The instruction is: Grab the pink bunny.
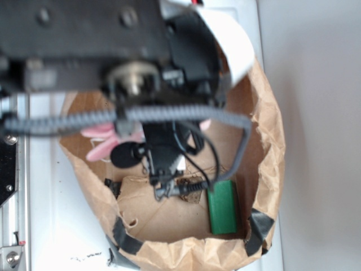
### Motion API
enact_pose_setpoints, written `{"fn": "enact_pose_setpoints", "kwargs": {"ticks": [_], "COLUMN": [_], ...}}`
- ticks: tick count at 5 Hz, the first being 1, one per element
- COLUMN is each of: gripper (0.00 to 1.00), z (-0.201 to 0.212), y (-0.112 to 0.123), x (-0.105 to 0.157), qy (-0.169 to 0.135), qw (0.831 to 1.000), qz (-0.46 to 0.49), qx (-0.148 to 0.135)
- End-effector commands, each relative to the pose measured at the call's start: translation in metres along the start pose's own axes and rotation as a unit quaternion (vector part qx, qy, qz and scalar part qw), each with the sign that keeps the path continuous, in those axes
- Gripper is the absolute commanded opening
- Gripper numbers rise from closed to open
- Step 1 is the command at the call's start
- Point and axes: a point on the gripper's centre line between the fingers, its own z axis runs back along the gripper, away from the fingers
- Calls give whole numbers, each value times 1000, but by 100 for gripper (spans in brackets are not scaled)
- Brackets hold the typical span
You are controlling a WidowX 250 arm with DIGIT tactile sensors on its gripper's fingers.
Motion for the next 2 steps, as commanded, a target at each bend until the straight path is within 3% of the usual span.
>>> {"fn": "enact_pose_setpoints", "kwargs": {"ticks": [1, 2], "gripper": [0, 0], "z": [20, 21], "y": [11, 11], "x": [9, 9], "qy": [-40, -40], "qw": [998, 999], "qz": [-25, -25], "qx": [-35, -26]}}
